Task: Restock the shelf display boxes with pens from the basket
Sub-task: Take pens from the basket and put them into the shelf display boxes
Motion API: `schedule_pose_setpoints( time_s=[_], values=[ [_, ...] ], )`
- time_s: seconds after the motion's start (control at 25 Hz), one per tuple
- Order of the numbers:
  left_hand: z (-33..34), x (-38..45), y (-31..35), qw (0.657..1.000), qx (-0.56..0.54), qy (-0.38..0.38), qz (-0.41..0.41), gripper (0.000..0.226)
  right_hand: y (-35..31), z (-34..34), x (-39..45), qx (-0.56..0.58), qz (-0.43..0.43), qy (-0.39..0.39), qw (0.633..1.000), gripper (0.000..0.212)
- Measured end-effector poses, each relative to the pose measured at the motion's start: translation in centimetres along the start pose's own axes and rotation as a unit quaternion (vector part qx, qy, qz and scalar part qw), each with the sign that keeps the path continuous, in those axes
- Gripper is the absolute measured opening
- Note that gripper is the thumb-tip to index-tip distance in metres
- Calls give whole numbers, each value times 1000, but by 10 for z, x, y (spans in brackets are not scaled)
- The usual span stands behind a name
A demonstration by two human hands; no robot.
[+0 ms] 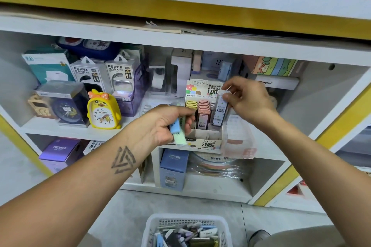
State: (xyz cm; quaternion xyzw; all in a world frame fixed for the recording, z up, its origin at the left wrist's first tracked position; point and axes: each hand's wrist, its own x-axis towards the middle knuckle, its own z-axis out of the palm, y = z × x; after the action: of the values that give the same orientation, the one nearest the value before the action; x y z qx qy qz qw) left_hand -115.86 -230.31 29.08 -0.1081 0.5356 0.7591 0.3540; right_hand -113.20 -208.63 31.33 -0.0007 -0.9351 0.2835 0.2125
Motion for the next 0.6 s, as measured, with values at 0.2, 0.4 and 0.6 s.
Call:
schedule_pose_setpoints(
  time_s=[0.2, 0.4, 0.6],
  values=[
    [3, -1, -1, 998, -56, -26, -31, 13, 0, 13, -4, -67, -14, -116, 991, 10],
    [3, -7, 0, 994, -80, -72, 3, 27, -3, 11, -3, -144, -49, -61, 986, 16],
    [5, -15, -1, 988, -16, -154, 15, 28, -33, 17, -7, 166, 70, -139, 974, 13]
  ],
)
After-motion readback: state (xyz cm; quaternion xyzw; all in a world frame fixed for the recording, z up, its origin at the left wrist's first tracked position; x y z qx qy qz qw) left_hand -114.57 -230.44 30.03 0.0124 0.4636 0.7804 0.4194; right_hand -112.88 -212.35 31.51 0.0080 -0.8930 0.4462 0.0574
